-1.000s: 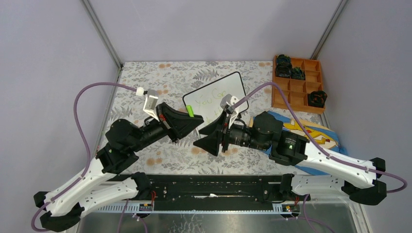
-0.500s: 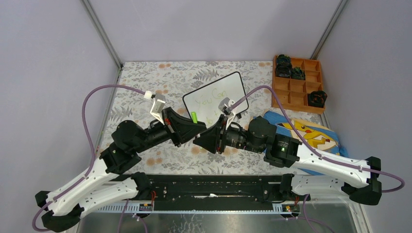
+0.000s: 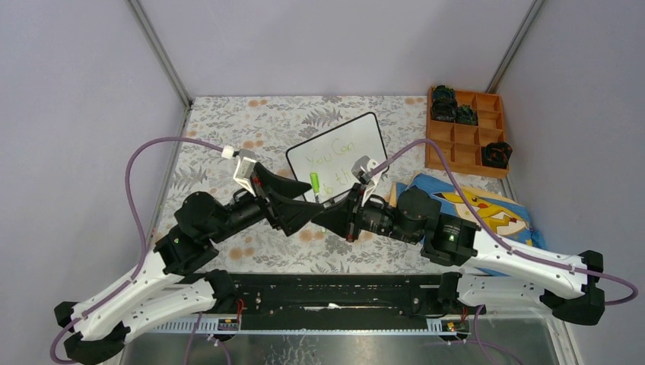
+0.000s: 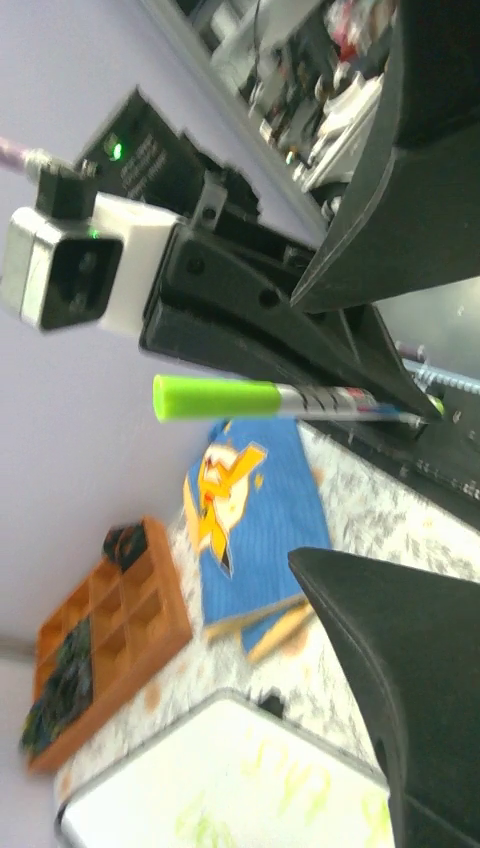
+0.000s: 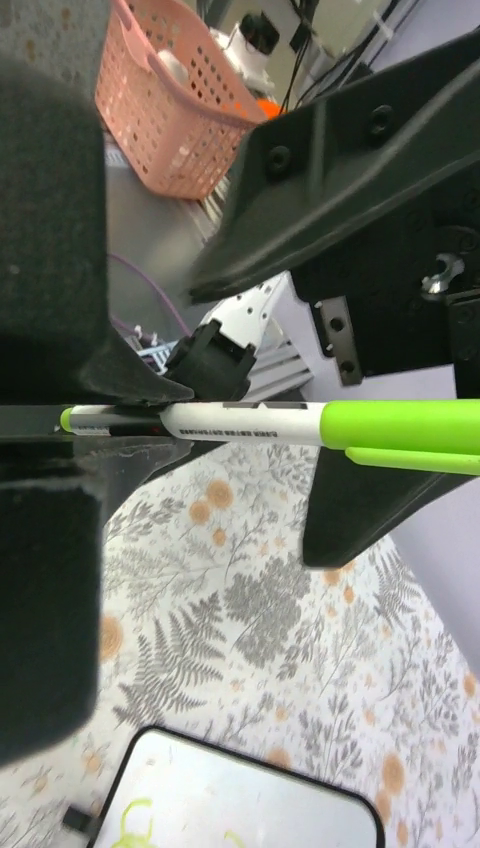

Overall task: Write a sentence on the whiteboard
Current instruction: Place the whiteboard marker at the center of the board, then reset both arms

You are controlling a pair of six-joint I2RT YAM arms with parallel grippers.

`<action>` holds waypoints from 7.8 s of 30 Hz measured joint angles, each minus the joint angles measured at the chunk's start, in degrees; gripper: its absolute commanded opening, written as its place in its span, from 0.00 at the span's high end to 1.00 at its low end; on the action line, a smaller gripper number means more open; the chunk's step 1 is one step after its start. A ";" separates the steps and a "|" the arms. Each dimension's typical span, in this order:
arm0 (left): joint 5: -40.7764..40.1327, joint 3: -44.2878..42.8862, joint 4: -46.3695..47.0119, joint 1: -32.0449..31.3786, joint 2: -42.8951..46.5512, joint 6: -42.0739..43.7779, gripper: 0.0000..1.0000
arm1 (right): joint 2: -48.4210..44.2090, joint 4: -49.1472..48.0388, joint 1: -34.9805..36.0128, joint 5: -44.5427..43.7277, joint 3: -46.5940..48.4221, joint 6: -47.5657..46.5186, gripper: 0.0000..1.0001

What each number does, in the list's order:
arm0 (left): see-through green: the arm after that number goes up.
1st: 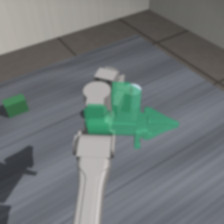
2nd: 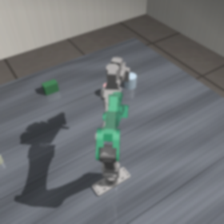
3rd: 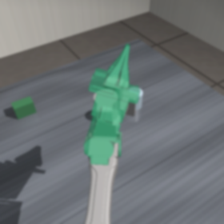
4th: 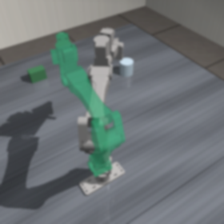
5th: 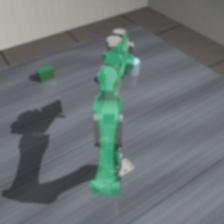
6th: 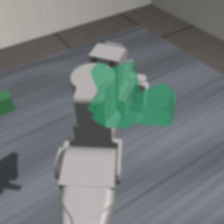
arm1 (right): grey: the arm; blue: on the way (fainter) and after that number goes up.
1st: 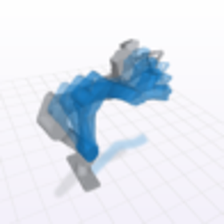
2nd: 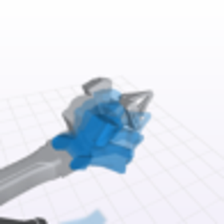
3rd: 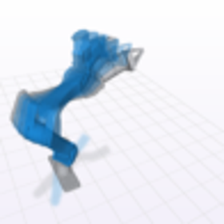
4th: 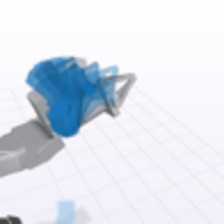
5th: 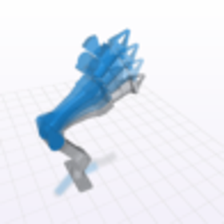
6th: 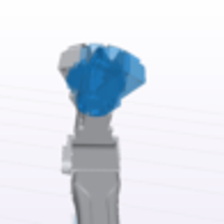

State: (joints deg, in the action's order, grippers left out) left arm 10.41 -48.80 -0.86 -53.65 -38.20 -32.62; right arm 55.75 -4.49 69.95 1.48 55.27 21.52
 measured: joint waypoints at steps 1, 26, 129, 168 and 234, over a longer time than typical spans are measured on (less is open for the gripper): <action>-1.49 0.00 -0.72 0.00 0.55 0.15 0.01 | -0.61 0.96 0.00 -0.79 0.00 -0.57 1.00; -51.58 11.65 -9.16 0.00 3.69 22.95 0.01 | 21.38 23.56 -10.75 -4.66 -7.17 -2.03 1.00; -53.92 12.31 -9.97 0.00 3.04 24.63 0.01 | 43.63 20.39 -10.23 -1.49 1.62 -4.76 0.75; -52.89 12.31 -9.97 0.00 2.45 24.30 0.01 | 32.50 19.02 -10.05 -2.34 -2.19 -5.44 0.54; -51.65 -16.76 -26.84 0.00 -14.12 5.68 0.01 | 14.60 22.49 -21.77 -39.56 21.33 0.22 0.00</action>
State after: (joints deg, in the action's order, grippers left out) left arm -41.23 -65.56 -27.70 -53.65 -52.31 -26.94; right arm 70.35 18.00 48.18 -38.09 76.60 21.74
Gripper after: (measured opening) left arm 0.987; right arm 0.995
